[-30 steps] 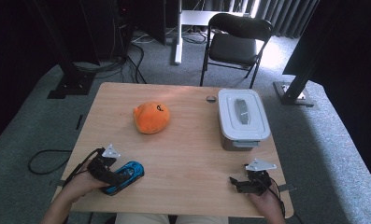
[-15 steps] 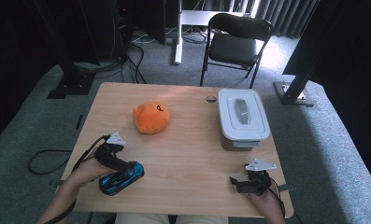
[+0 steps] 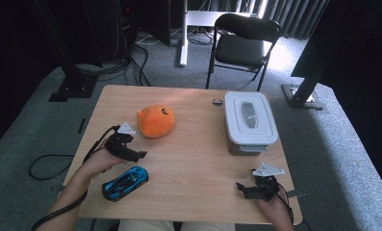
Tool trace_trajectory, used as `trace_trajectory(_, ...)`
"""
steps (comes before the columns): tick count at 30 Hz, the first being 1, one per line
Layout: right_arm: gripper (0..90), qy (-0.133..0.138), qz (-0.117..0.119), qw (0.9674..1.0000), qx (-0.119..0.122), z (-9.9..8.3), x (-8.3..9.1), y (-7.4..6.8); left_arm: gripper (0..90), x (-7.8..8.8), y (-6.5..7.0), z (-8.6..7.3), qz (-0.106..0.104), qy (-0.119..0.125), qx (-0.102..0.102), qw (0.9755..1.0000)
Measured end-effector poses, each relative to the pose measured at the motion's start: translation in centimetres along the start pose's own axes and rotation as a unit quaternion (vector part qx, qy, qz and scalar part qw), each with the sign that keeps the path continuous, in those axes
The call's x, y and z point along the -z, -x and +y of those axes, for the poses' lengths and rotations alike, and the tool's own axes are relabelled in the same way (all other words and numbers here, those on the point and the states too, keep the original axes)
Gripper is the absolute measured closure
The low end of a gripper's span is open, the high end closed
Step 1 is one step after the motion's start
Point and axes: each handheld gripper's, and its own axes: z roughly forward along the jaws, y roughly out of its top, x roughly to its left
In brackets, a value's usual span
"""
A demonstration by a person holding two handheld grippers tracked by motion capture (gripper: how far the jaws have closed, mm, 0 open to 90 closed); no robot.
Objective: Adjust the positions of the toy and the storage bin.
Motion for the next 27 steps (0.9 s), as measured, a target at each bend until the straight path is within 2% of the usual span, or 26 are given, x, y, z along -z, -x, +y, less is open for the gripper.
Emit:
trace_trajectory(3, 13.6, 0.0, 0.0, 1.0, 0.0, 0.0, 0.0, 0.0, 13.0, -0.1, -0.4, 0.9, 0.003, 0.007, -0.001, 1.0)
trace_trajectory(4, 13.6, 0.0, 0.0, 1.0, 0.0, 0.0, 0.0, 0.0, 13.0, -0.1, -0.6, 1.2, -0.002, 0.008, -0.001, 1.0)
trace_trajectory(7, 13.6, 0.0, 0.0, 1.0, 0.0, 0.0, 0.0, 0.0, 13.7, -0.5, -1.1, 2.0, 0.006, 0.007, -0.004, 0.9999)
trace_trajectory(14, 13.6, 0.0, 0.0, 1.0, 0.0, 0.0, 0.0, 0.0, 14.3, -1.5, -2.6, 3.6, 0.032, 0.015, 0.012, 0.9993)
trace_trajectory(18, 13.6, 0.0, 0.0, 1.0, 0.0, 0.0, 0.0, 0.0, 15.1, -2.3, -3.4, 4.4, 0.03, 0.017, 0.022, 0.9991)
trace_trajectory(19, 13.6, 0.0, 0.0, 1.0, 0.0, 0.0, 0.0, 0.0, 15.2, -2.5, -3.5, 4.6, 0.036, 0.019, 0.024, 0.9989)
trace_trajectory(23, 13.6, 0.0, 0.0, 1.0, 0.0, 0.0, 0.0, 0.0, 23.5, -3.6, -3.9, 5.5, 0.031, 0.016, 0.031, 0.9989)
trace_trajectory(25, 13.6, 0.0, 0.0, 1.0, 0.0, 0.0, 0.0, 0.0, 23.5, -3.9, -3.9, 5.6, 0.037, 0.015, 0.033, 0.9986)
trace_trajectory(26, 13.6, 0.0, 0.0, 1.0, 0.0, 0.0, 0.0, 0.0, 23.5, -4.6, -4.0, 5.8, 0.035, 0.008, 0.039, 0.9986)
trace_trajectory(27, 13.6, 0.0, 0.001, 1.0, 0.001, 0.0, 0.0, 0.0, 23.6, -4.9, -4.0, 5.9, 0.042, 0.002, 0.041, 0.9983)
